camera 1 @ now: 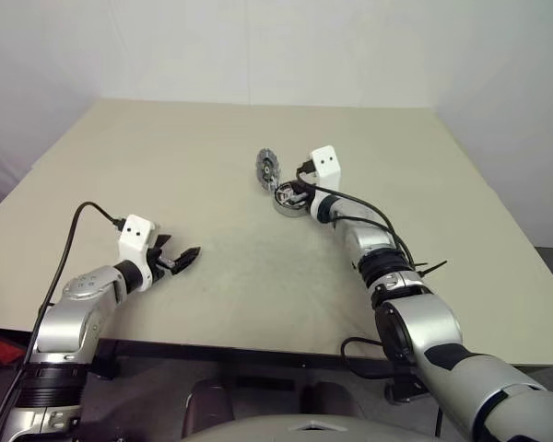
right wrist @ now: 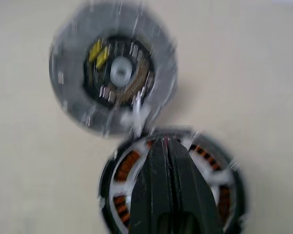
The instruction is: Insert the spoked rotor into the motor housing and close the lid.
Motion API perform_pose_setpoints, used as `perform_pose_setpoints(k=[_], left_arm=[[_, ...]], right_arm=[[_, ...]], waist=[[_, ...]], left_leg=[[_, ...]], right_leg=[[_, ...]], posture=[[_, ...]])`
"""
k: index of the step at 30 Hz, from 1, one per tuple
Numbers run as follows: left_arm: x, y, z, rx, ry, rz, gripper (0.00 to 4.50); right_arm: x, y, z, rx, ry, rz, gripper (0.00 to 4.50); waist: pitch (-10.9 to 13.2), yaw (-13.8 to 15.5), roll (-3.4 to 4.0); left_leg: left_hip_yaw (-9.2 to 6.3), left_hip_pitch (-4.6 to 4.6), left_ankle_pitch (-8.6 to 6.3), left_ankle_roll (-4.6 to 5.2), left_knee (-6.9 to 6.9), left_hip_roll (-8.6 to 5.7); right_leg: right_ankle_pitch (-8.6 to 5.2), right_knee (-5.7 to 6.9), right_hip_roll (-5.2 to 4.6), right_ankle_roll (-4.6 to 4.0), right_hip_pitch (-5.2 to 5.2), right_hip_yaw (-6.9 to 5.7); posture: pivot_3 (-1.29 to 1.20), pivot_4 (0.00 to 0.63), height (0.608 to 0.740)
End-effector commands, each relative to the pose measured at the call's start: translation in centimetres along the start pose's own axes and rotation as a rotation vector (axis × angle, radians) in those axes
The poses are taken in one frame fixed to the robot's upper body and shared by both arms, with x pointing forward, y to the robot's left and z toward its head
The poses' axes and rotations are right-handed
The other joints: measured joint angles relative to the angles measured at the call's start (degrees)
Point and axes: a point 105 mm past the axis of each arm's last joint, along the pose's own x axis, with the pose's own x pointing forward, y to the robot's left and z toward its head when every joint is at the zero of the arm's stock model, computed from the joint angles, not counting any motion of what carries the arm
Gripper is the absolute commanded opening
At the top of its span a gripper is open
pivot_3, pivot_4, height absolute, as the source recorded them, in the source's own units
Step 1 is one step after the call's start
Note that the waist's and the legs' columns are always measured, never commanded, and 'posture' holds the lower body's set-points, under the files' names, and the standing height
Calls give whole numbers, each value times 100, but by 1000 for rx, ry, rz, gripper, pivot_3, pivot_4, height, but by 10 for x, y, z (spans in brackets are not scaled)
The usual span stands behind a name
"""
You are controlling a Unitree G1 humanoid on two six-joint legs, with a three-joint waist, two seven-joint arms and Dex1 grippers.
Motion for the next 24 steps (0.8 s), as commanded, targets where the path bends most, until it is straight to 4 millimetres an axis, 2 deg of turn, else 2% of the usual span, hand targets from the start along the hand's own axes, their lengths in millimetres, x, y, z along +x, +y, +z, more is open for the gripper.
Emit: perform_pose_setpoints(k=[1, 4, 9, 12, 14, 19, 24], left_arm=[[-4, 0, 12, 26, -42, 11, 4500], [-5, 0, 11, 25, -41, 15, 4500], [-3, -1, 11, 21, -40, 11, 4500], [1, -3, 11, 18, -43, 0, 4500], [3, -5, 12, 18, -45, -9, 4500], [10, -9, 18, 29, -62, -28, 4500], [13, -12, 29, 50, -90, -38, 4500]], right_arm=[[1, 2, -1, -36, 36, 17, 18], [-1, 2, 1, -61, 27, 27, 18], [-7, 13, 39, -125, -131, 148, 18], [-16, 27, 68, -266, -204, 297, 18], [-22, 34, 79, -390, -211, 391, 18], [-37, 39, 78, -733, -53, 665, 18], [-36, 22, 62, -977, 150, 725, 1619]], waist=[[-2, -5, -3], [-3, -3, -5], [-2, -3, -4], [-1, -2, -3], [-1, -1, -3], [-1, -2, -4], [-1, -9, -4]], left_leg=[[1, -2, 0, 1, 0, -1], [0, 6, -1, 1, 0, 1], [0, 4, -1, 2, 3, 1], [0, -3, -2, 3, 2, 1], [0, -4, -5, 10, 3, 1], [0, -3, -13, 24, 8, 2], [0, -9, -24, 43, 13, 3]], right_leg=[[0, 0, 0, 0, 2, 2], [0, 4, 1, 0, 7, 1], [0, 7, 1, 0, 5, 1], [0, 3, 1, 0, -2, 1], [0, 1, 1, 0, -3, 0], [0, 1, 0, -1, 0, -1], [-1, 4, 0, -3, 0, -1]], posture=[[0, 0, 740], [0, 0, 740], [0, 0, 740], [0, 0, 740], [0, 0, 740], [0, 0, 740], [0, 0, 740]])
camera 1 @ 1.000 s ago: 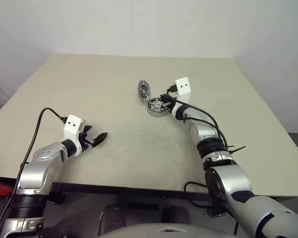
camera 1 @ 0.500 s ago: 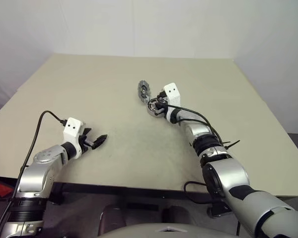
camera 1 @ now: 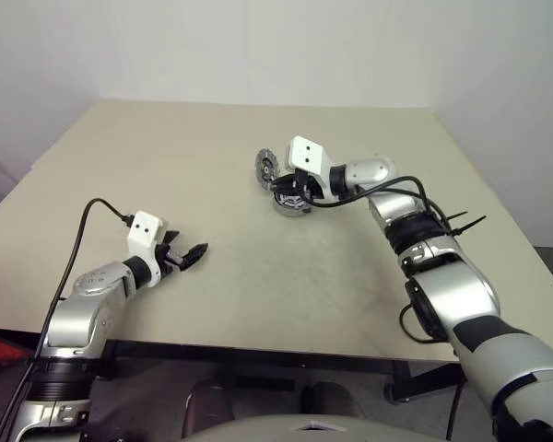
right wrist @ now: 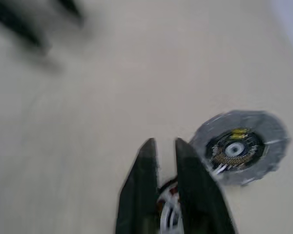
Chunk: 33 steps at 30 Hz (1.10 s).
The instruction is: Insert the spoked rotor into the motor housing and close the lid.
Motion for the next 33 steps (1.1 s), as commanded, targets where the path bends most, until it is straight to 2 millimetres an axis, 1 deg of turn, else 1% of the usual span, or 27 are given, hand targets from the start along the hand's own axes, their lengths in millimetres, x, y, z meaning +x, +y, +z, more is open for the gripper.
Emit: perform_pose_setpoints(k=[1, 5, 10, 13, 24, 27, 30, 33], left_arm=[[1, -4, 15, 41, -49, -9, 4500], [4, -16, 18, 49, -64, -29, 4500], [3, -20, 16, 44, -71, -23, 4500], [1, -21, 14, 40, -72, -16, 4500], [3, -28, 10, 24, -73, -19, 4500], [4, -28, 10, 23, -74, -20, 4500], [4, -27, 11, 23, -76, -20, 4500], [4, -27, 11, 24, -78, -19, 4500]], right_arm=[[-3, -7, -4, -121, 101, 31, 1924], [3, -10, -14, -122, 197, 30, 3345], [8, 0, -29, -127, 281, 79, 3345], [5, 0, -36, -143, 334, 81, 3345], [-6, -13, -46, -139, 423, 3, 3345], [-5, -11, -47, -121, 419, 11, 3345], [-3, -4, -53, -81, 423, 31, 3345], [-4, -2, -59, -64, 440, 21, 3345]], waist=[[0, -1, 1], [2, -2, 3], [2, -1, 3], [2, -1, 3], [6, 0, 9], [7, -2, 12], [8, -2, 13], [8, -2, 13]], left_leg=[[0, -2, -1, 2, 1, -1], [0, -12, -1, 3, 7, -1], [1, -27, -3, 7, 8, 1], [1, -33, -4, 10, 10, 1], [1, -36, -10, 18, 49, 4], [1, -46, -12, 22, 75, 6], [1, -52, -12, 22, 90, 8], [1, -49, -11, 21, 92, 9]], right_leg=[[0, 0, 0, 0, -1, 1], [0, -1, 0, -1, -27, 1], [0, 2, 1, -2, -46, -1], [0, 4, 0, -2, -53, 0], [-1, 41, 0, -4, -61, 4], [-3, 71, 0, -7, -75, 8], [-4, 95, 0, -8, -87, 11], [-3, 101, 0, -9, -86, 12]], posture=[[0, 0, 740], [0, 0, 740], [0, 0, 740], [0, 0, 740], [0, 0, 740], [0, 0, 740], [0, 0, 740], [0, 0, 740]])
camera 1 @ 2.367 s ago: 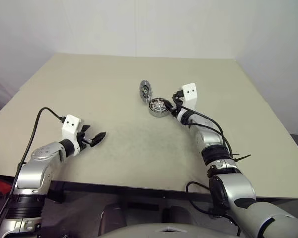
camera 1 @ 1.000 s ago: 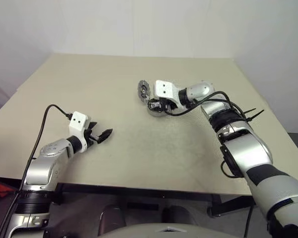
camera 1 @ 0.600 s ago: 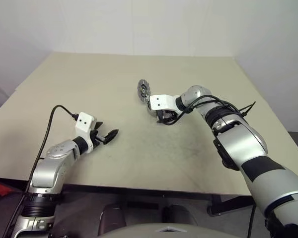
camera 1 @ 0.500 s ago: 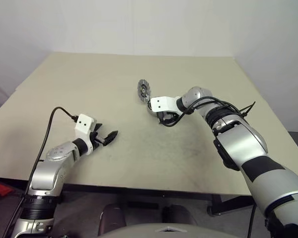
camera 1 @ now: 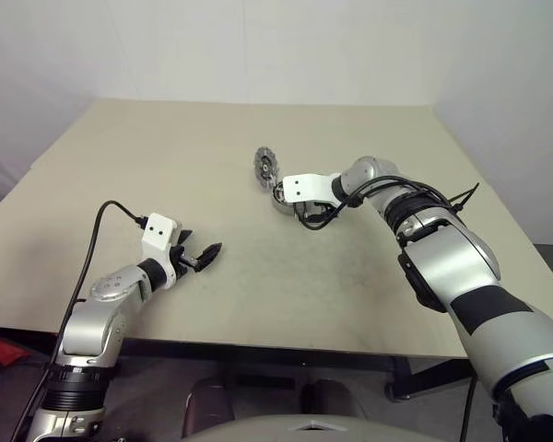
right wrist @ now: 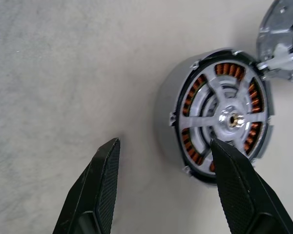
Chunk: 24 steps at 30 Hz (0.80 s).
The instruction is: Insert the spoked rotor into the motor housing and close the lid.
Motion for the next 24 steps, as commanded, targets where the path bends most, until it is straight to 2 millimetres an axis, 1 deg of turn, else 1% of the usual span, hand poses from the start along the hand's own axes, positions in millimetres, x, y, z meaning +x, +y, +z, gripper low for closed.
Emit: perform_pose_setpoints(k=[1, 10, 18, 21, 24], left_arm=[[0, -2, 14, 37, -47, -7, 4500], [0, -3, 12, 34, -45, -5, 4500], [-3, -2, 9, 30, -41, 8, 4500], [-3, -1, 10, 29, -42, 10, 4500], [-3, -1, 10, 29, -42, 12, 4500]], right_arm=[[-4, -6, -3, 19, 8, -33, 3345], [2, -4, -3, 53, 20, -49, 3345], [5, 1, -3, 40, 21, -18, 3345], [5, 2, -3, 42, 19, -16, 2697], [5, 1, -3, 42, 20, -21, 1799]], waist=[[0, 0, 0], [1, 0, 2], [1, 0, 2], [1, 0, 2], [1, 1, 2]], left_leg=[[0, 0, 0, 0, 0, 0], [0, -17, -1, 1, 1, 2], [0, -15, 0, 1, 2, 2], [0, -15, 0, 1, 2, 2], [0, -13, 0, 1, 3, 2]], right_leg=[[0, 0, 0, 0, 0, 0], [-1, -4, 1, -2, -11, -1], [-1, -3, 1, -2, -10, -1], [-1, -3, 1, -2, -10, -1], [-1, -2, 1, -2, -9, -1]], posture=[[0, 0, 740], [0, 0, 740], [0, 0, 740], [0, 0, 740], [0, 0, 740]])
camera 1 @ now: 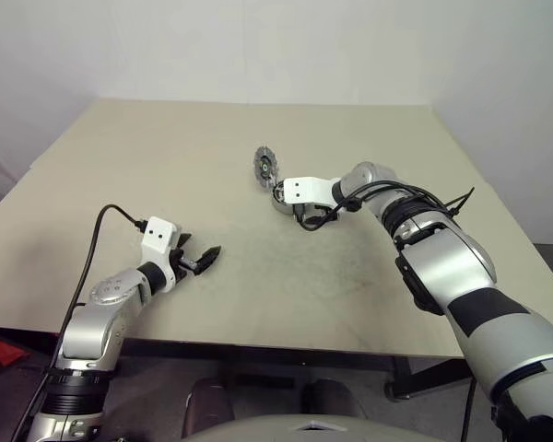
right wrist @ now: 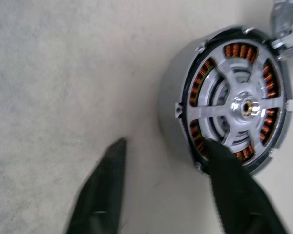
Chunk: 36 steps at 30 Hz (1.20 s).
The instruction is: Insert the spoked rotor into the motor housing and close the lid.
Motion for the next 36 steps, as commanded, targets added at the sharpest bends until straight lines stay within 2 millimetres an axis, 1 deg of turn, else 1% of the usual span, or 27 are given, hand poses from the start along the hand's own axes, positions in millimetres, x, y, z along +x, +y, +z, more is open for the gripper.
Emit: perform_pose_setpoints(k=[1, 2, 13, 16, 18, 25, 29, 31, 33, 36], left_arm=[[-1, -1, 16, 39, -56, 3, 4500], [-1, -1, 16, 39, -55, 3, 4500], [-1, -1, 15, 40, -50, 1, 4500], [-1, 0, 15, 39, -49, 2, 4500], [-1, 0, 15, 39, -49, 4, 4500], [-2, 3, 16, 36, -50, 14, 4500], [-2, 3, 15, 34, -51, 18, 4500], [-2, 3, 14, 30, -50, 20, 4500], [-2, 2, 13, 26, -49, 22, 4500], [-3, 1, 11, 20, -48, 22, 4500]], right_arm=[[-1, -2, 1, -6, -3, -6, 1436], [-1, -2, 1, -2, -4, -10, 1117], [0, -7, 2, 21, -16, -60, 1117], [0, -7, 2, 21, -19, -61, 618], [-1, -6, 2, 16, -19, -53, 45], [-2, -5, -1, 15, -17, -53, 17], [-2, -2, -4, 66, -30, -28, 17], [-3, 3, 0, 112, -72, 24, 17], [-6, 11, 10, 153, -145, 127, 17], [-13, 20, 22, 161, -231, 253, 17]], waist=[[0, 0, 0], [0, 0, 0], [0, 0, 0], [-1, -1, -1], [-1, -18, -2], [0, -6, 0], [0, -6, 0], [0, 3, 1], [0, 13, 1], [0, 6, 1]], left_leg=[[0, 0, 0, 0, 0, 0], [0, 0, 0, 0, 0, 0], [0, 2, 0, 0, 0, 0], [0, 2, 0, 0, 0, 0], [1, 6, 0, 0, 0, 2], [1, 17, 2, -3, 1, 2], [1, 16, 2, -3, 1, 2], [1, 16, 2, -3, 1, 3], [1, 11, 2, -3, 1, 5], [1, -4, -2, 5, 1, 9]], right_leg=[[0, 0, 0, 0, 0, 0], [0, 0, 0, 0, 0, 0], [0, 2, 0, -1, 0, 1], [0, 2, 1, -1, 0, 1], [0, 3, 2, -1, 10, 1], [7, 7, 1, -12, 10, 1], [7, 6, 2, -12, 10, 1], [7, 5, 2, -12, 9, 1], [7, 1, 1, -12, 9, -2], [6, -8, 2, -12, 5, -6]], posture=[[0, 0, 740], [0, 0, 740], [0, 0, 740], [0, 0, 740], [0, 0, 740], [0, 0, 740], [0, 0, 740], [0, 0, 740], [0, 0, 740], [0, 0, 740]])
